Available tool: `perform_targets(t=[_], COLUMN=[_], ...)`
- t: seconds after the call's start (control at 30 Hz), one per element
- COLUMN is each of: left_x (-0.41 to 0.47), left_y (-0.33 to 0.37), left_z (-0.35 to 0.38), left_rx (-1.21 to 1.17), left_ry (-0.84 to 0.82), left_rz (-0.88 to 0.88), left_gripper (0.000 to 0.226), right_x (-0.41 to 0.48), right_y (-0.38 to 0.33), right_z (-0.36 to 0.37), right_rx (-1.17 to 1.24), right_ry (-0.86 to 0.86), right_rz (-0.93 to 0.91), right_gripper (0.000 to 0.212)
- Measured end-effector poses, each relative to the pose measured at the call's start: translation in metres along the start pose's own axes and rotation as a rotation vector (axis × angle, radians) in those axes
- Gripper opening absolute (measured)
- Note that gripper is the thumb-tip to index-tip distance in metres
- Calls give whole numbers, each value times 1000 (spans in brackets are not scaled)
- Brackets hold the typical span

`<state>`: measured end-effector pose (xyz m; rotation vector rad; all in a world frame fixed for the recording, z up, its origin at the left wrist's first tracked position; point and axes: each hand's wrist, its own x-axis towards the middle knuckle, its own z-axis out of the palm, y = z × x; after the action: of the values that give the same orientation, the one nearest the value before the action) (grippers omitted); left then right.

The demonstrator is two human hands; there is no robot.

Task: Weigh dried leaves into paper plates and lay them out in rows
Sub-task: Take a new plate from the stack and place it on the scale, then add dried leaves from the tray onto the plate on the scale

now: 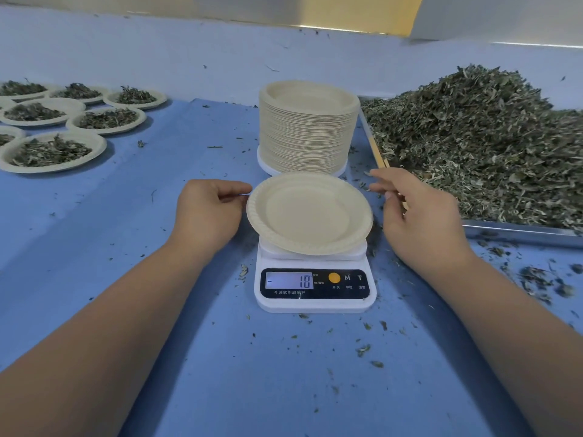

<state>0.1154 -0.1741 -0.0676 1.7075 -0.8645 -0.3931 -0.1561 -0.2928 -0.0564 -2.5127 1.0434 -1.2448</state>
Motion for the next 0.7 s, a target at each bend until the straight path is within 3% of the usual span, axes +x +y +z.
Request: perform_targets(t=[0.1, 0.23, 0.33, 0.43, 0.53, 0.63, 0.7], left_x=[0, -1, 0, 0, 2, 2, 3], left_y=[3, 12, 16, 16, 15, 13, 13], left_z=[1, 2, 5, 7, 8, 8, 9], left_rx=[-88, -373, -500, -505, -476, -448, -431], left_ry=[46, 48, 8, -42, -71, -76, -71], left_rz=[0, -75, -163, -172, -157, -153, -162], left_gripper=[27, 26, 26, 34, 37, 36, 37], right_x=[-1, 5, 18, 35, 56, 71, 73], right_y=[1, 1, 10, 25, 35, 36, 32], right_z=[1, -3, -17, -25, -21, -15, -14], right_rx=[-14, -114, -267, -421, -351, -346, -123], right_ry=[-7, -4, -39, -308, -552, -694, -753], right_rz=[7, -44, 23, 342, 594, 652, 689], right_gripper=[43, 36, 51, 70, 84, 84, 75])
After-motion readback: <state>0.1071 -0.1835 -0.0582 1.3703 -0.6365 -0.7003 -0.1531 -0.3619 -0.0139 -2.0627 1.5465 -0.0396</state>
